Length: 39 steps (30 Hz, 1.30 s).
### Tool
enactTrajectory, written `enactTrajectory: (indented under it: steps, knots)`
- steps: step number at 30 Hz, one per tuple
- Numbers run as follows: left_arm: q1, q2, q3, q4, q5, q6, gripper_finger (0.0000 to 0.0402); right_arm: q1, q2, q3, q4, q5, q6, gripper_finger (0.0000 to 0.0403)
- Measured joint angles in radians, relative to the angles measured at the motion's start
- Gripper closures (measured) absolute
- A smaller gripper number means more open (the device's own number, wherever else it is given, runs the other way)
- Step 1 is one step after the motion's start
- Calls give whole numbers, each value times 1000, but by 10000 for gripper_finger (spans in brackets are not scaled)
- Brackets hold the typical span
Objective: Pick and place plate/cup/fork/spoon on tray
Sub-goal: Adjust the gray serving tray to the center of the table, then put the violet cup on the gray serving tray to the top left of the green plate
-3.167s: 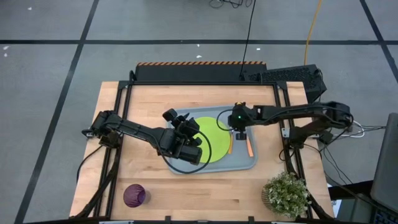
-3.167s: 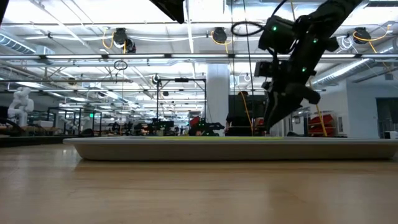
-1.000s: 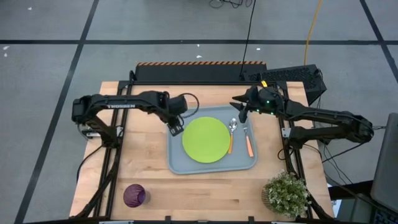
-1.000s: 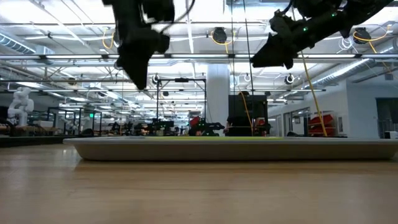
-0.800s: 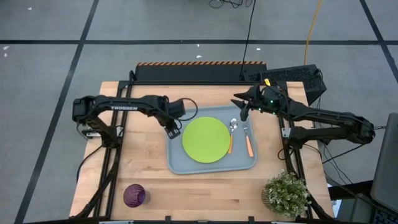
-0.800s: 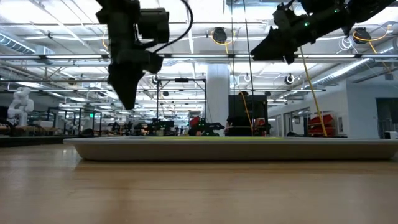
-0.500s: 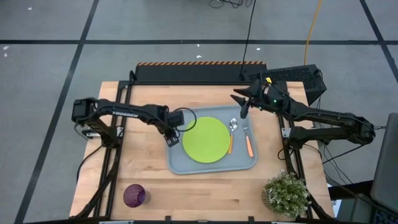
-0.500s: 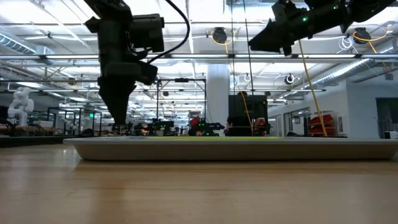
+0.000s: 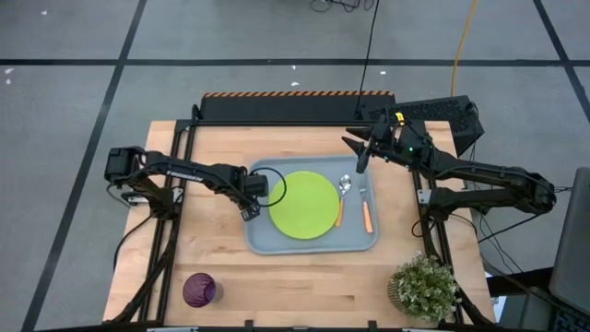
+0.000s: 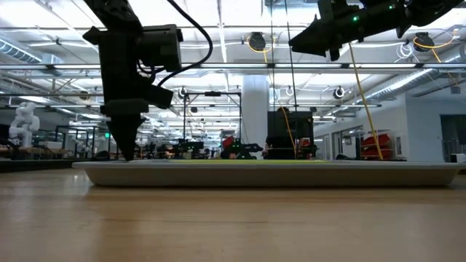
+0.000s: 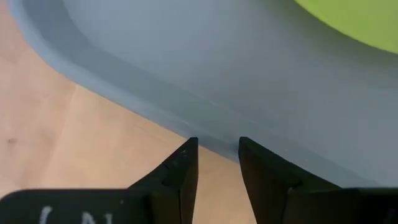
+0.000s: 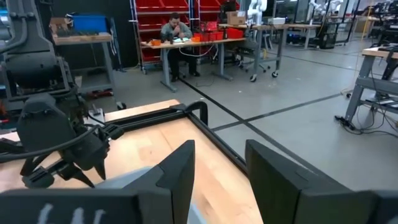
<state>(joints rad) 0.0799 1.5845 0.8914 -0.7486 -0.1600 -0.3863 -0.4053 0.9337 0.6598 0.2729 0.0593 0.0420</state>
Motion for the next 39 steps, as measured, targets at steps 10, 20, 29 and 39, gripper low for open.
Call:
enactTrajectory:
  steps: [10, 20, 29, 39]
  knots:
    - [24, 3, -2, -1, -94, 45, 282, 0, 17, 0, -2, 0, 24, 268]
    - [53, -33, 14, -57, -85, 51, 282, 0, 46, 0, 2, -3, 1, 268]
    - [2, -179, 234, -326, -41, -40, 282, 0, 42, 0, 68, -9, -13, 268]
    - [-318, -202, 464, -647, 117, 25, 344, 0, 42, 0, 96, -12, -27, 268]
